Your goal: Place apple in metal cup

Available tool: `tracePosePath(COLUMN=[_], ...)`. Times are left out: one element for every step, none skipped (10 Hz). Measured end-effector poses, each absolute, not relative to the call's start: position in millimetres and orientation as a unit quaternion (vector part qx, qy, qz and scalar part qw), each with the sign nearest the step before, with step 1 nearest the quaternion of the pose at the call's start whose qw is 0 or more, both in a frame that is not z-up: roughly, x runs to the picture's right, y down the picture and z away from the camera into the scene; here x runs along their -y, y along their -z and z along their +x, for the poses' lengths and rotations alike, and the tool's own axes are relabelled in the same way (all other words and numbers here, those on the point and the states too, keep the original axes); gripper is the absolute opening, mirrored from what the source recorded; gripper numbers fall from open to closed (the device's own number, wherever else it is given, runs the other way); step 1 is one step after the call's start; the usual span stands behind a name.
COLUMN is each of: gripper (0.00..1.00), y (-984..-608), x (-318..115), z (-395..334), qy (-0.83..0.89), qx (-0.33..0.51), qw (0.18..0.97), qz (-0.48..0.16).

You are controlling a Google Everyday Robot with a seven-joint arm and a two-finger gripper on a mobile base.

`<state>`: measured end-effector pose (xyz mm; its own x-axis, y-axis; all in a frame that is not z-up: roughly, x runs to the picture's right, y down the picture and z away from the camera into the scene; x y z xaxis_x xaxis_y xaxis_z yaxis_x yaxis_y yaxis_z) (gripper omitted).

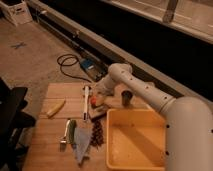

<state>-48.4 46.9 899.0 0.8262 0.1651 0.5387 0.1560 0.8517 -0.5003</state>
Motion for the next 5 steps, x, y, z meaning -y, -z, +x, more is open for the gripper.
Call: tracePosePath(gripper=[0.72, 0.72, 0.72, 0.72, 0.67], y=[-905.5, -912.5, -916.6, -921.2, -923.0], x=[-49.4, -54.2, -57.9, -62.7, -64.8], z=[-51.3, -54.6, -56.9, -59.9, -61.5], qy=[-0.005, -0.007, -0.008, -0.009, -0.010], qx=[0.297, 0.299, 0.300, 0.301, 0.301], qw=[0.914, 0.911, 0.909, 0.907, 0.906], qz=[-0.276, -0.283, -0.288, -0.294, -0.297])
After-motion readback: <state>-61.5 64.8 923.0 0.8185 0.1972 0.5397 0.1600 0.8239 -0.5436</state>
